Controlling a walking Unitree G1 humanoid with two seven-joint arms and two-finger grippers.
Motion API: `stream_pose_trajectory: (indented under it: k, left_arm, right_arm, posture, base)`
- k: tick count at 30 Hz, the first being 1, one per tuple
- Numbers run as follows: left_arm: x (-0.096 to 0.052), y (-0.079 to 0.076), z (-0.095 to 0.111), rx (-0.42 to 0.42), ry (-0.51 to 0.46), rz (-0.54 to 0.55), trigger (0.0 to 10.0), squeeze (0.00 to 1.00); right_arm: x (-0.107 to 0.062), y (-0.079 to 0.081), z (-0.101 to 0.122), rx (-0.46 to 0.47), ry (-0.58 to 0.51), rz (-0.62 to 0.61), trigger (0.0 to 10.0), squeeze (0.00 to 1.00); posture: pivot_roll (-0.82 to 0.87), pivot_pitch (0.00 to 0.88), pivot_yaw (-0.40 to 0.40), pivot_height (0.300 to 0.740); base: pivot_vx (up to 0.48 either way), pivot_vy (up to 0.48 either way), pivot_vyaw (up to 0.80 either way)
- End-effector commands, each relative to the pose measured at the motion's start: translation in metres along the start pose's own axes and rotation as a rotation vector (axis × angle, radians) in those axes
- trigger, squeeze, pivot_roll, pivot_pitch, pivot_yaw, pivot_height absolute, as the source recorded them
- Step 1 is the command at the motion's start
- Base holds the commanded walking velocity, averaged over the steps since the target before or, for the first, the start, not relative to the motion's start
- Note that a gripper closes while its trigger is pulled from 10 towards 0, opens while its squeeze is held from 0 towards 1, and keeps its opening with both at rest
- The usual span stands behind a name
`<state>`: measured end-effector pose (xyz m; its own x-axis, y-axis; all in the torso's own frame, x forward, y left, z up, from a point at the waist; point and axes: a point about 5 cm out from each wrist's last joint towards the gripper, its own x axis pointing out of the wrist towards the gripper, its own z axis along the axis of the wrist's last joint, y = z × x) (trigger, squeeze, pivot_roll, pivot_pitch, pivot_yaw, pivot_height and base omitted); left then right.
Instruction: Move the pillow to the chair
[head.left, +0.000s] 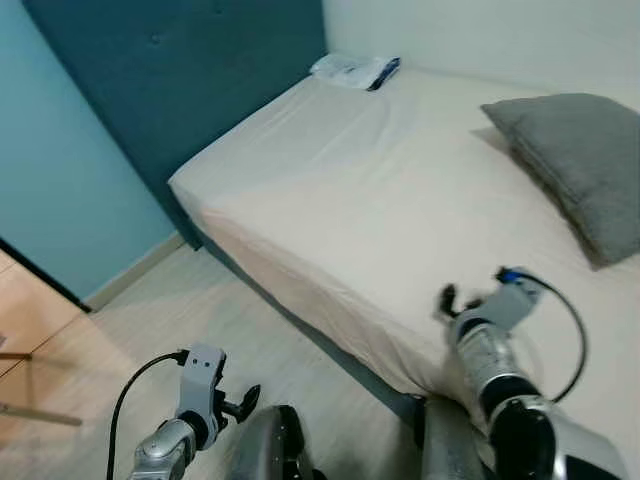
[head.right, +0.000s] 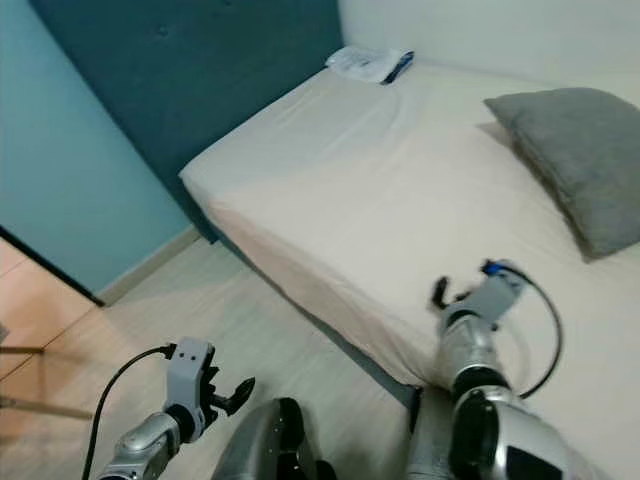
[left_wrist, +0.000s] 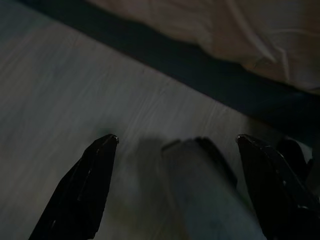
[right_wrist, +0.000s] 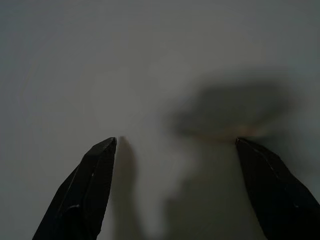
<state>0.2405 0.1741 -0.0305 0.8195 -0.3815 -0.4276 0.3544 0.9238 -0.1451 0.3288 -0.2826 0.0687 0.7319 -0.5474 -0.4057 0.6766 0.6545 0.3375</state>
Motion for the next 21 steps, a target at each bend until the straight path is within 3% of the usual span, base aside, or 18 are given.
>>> stream_pose_trajectory:
  k: [1,4,6,8,10,12,14,15,21]
  left_arm:
    - [-0.009,0.006,-0.01,0.013,0.044,0.01,10.0,0.0]
    - [-0.013,0.01,-0.012,0.015,0.046,0.018,10.0,0.0]
    - [-0.014,0.01,-0.013,0.014,0.046,0.019,10.0,0.0]
    - [-0.017,0.01,-0.017,0.013,0.053,0.02,10.0,0.0]
    - [-0.018,0.009,-0.02,0.011,0.06,0.018,10.0,0.0]
    - [-0.018,0.007,-0.022,0.012,0.065,0.014,10.0,0.0]
    - [-0.018,0.004,-0.021,0.021,0.057,-0.009,10.0,0.0]
    - [-0.019,0.004,-0.021,0.03,0.053,-0.02,10.0,0.0]
    - [-0.035,0.009,-0.024,0.069,0.023,-0.077,10.0,0.0]
  right_arm:
    - [0.001,-0.039,-0.004,0.045,0.033,-0.209,10.0,0.0]
    - [0.004,-0.059,0.006,0.017,0.015,-0.258,10.0,0.0]
    - [0.004,-0.063,0.008,-0.009,0.012,-0.264,10.0,0.0]
    - [0.005,-0.067,0.01,-0.061,0.01,-0.219,10.0,0.0]
    - [0.006,-0.06,0.015,-0.033,-0.03,-0.11,10.0,0.0]
    - [0.007,-0.055,0.024,0.076,-0.086,-0.029,10.0,0.0]
    - [0.008,-0.052,0.033,0.275,-0.128,0.039,10.0,0.0]
    - [0.008,-0.048,0.036,0.328,-0.141,0.077,10.0,0.0]
    - [0.007,-0.026,0.048,0.356,-0.198,0.177,10.0,0.0]
  posture:
    - [-0.08,0.216,0.188,0.588]
    - [-0.06,0.22,0.181,0.588]
    - [-0.06,0.22,0.181,0.588]
    - [-0.08,0.231,0.177,0.588]
    - [-0.08,0.236,0.181,0.588]
    - [-0.07,0.24,0.189,0.588]
    - [-0.06,0.263,0.206,0.588]
    - [-0.05,0.28,0.215,0.588]
    - [0.01,0.399,0.289,0.588]
  base:
    - [0.0,0.0,0.0]
    - [0.0,0.0,0.0]
    - [0.0,0.0,0.0]
    - [0.0,0.0,0.0]
    - [0.0,0.0,0.0]
    - [0.0,0.0,0.0]
    - [0.0,0.0,0.0]
    - [0.0,0.0,0.0]
    - [0.0,0.0,0.0]
